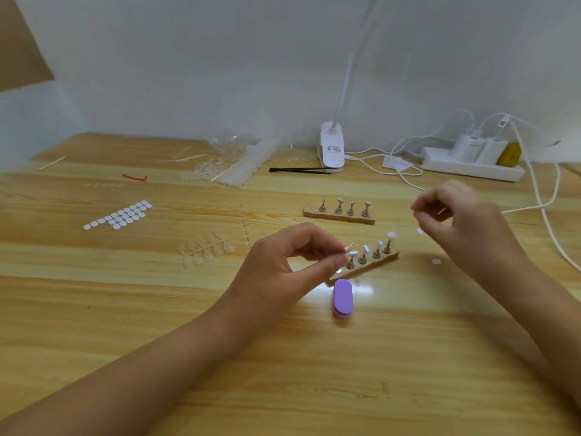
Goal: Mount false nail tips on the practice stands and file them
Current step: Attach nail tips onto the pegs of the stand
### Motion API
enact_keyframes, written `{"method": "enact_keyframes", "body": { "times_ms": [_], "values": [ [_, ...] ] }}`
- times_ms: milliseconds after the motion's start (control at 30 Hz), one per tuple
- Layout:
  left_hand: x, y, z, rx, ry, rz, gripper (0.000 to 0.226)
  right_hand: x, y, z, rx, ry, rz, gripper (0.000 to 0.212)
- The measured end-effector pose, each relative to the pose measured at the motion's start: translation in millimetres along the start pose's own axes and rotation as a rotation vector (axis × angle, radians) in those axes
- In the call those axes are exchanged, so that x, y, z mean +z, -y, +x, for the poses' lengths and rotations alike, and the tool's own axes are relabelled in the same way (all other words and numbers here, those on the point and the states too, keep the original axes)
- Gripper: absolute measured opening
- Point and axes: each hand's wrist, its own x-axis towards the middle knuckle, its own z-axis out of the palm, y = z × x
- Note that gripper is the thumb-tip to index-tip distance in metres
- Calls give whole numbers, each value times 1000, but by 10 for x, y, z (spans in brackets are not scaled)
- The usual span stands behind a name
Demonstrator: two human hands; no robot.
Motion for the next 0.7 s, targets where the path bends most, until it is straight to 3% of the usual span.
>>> {"method": "enact_keyframes", "body": {
  "times_ms": [67, 167, 267, 400, 700],
  "values": [
    [-7, -1, -6, 3, -5, 13, 14, 19, -88, 3, 20, 55, -99, 7],
    [-6, -8, -9, -2, -9, 28, 14, 50, -61, -21, 14, 42, -90, 18],
    [-2, -4, -3, 2, -20, 48, 15, 39, 249, -87, -143, -14, 164, 22],
    [3, 4, 7, 5, -32, 48, 14, 79, 601, -205, -332, 48, 434, 16],
    [18, 12, 8, 23, -5, 44, 4, 117, 693, -255, -205, 251, 517, 9]
  ]
}}
